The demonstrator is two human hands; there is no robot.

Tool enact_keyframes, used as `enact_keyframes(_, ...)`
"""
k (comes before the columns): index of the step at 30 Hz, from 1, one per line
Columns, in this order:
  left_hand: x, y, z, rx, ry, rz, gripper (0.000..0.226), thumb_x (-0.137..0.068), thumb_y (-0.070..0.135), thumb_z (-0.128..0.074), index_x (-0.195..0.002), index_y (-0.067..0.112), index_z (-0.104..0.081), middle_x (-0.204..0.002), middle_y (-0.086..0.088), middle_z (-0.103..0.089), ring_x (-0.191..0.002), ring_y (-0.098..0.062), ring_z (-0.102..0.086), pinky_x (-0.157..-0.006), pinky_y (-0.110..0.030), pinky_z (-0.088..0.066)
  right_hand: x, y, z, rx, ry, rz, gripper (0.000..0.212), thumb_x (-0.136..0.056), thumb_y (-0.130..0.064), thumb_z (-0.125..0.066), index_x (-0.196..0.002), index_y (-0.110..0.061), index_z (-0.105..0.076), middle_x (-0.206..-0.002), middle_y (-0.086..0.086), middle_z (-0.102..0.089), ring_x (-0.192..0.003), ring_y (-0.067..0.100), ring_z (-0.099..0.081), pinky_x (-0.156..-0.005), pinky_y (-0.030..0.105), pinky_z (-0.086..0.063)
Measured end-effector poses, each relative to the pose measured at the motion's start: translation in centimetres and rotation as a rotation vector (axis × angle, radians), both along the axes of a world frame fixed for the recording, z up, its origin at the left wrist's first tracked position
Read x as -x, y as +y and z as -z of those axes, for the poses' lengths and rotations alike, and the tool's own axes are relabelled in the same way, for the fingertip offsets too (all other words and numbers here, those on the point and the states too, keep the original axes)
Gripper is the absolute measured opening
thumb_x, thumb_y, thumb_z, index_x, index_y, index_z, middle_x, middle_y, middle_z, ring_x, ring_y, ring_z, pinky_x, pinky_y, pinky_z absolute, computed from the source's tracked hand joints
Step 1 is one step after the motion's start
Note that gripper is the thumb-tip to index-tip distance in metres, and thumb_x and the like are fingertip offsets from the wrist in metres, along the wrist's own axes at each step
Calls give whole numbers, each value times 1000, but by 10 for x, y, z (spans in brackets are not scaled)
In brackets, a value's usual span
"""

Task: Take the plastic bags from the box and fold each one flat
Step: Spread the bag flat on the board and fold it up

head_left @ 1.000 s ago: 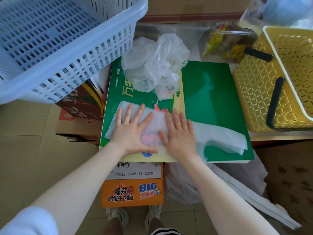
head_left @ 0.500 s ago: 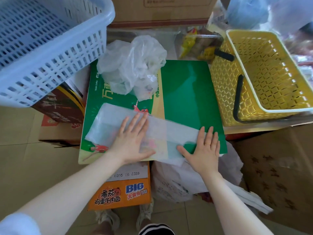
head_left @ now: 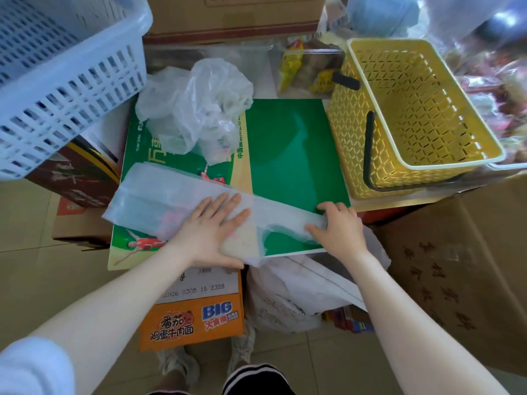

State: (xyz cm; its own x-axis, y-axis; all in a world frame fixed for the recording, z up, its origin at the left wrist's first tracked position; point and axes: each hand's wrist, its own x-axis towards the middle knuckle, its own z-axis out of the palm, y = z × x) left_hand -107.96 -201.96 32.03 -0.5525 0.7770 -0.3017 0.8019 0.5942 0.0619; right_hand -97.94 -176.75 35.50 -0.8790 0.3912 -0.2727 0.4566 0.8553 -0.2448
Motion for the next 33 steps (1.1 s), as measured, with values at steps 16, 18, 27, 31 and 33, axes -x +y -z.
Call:
enact_keyframes(16,-18,31,2,-4,-6,-231,103,-62,84,-19,-146,29,7,-155,-2,17,-140,-28,19,-108,-59,13,14,-13,-12,361,-22,139,44,-86,-27,-63,-123,-8,-49,-121,10,-49,-97,23,-51,-81,26,-36)
enact_keyframes(18,-16,27,3,-3,4,-189,109,-54,85,-10,-146,30,8,-155,-2,17,-140,-27,19,-109,-59,12,16,-24,-14,358,-16,173,45,-88,-32,-60,-123,-7,-47,-124,13,-45,-90,24,-48,-78,27,-36)
enact_keyframes(27,-41,0,-5,-204,2,15,112,-63,88,-30,-144,12,-22,-150,-7,-22,-137,-24,-19,-111,-43,-8,25,-37,-37,718,-223,232,12,-80,-22,-66,-77,-12,-59,-73,10,-56,-65,21,-49,-61,30,-38)
enact_keyframes(31,-66,-8,2,-378,-43,-89,104,-63,24,-75,-145,17,-13,-149,-6,-21,-136,-21,-20,-113,-36,-13,18,-42,-59,1126,-154,148,37,-85,-9,-64,-114,-30,-56,-93,8,-67,-77,24,-63,-73,37,-50)
enact_keyframes(33,-72,-10,-1,-524,-154,-199,105,-60,-10,-65,-146,23,-16,-148,1,-23,-135,-12,-21,-113,-27,-16,17,-46,-71,1139,-104,23,28,-90,-8,-56,-109,-28,-63,-88,1,-67,-76,19,-61,-67,28,-49)
